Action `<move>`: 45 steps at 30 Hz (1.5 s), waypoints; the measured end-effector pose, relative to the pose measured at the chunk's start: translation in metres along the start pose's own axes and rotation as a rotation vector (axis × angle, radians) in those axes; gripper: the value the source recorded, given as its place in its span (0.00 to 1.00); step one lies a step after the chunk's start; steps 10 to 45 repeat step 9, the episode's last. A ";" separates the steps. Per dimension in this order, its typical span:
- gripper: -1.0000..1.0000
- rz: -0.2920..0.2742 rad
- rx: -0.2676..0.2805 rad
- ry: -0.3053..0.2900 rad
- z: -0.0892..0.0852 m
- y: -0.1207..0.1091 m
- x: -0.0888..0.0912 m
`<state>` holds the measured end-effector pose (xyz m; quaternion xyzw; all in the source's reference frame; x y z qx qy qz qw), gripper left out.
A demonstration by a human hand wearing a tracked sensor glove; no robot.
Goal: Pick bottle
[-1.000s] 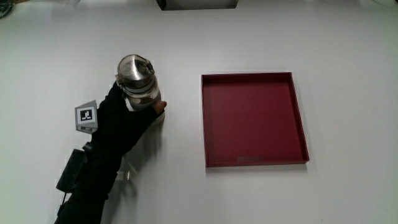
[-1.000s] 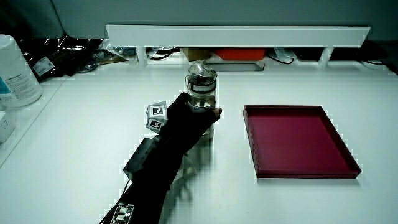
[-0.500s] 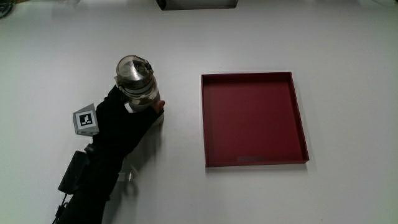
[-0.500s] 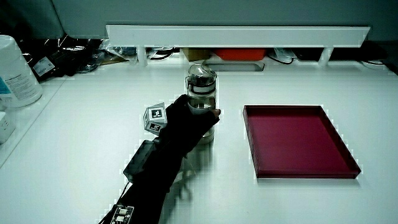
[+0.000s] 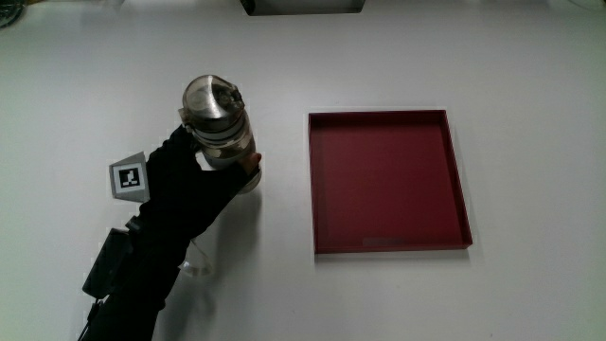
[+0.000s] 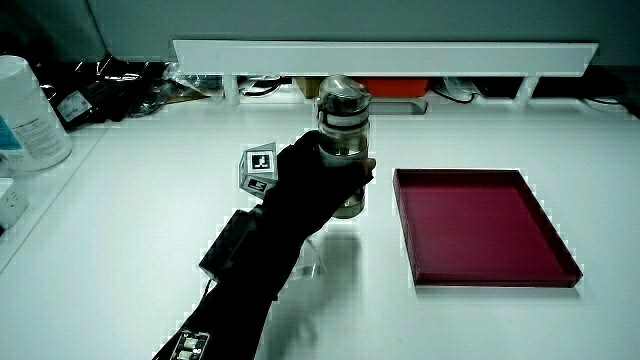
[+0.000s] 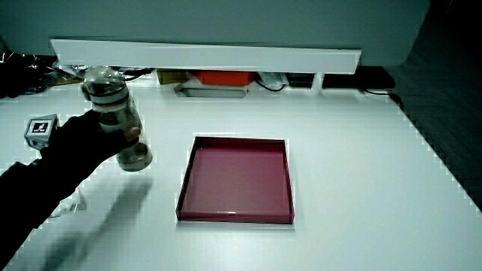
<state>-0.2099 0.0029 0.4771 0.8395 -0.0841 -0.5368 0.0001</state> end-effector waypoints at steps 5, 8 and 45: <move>1.00 -0.023 -0.024 -0.006 -0.013 -0.001 0.024; 1.00 -0.059 -0.041 -0.032 -0.022 -0.001 0.037; 1.00 -0.066 -0.047 -0.042 -0.025 -0.001 0.041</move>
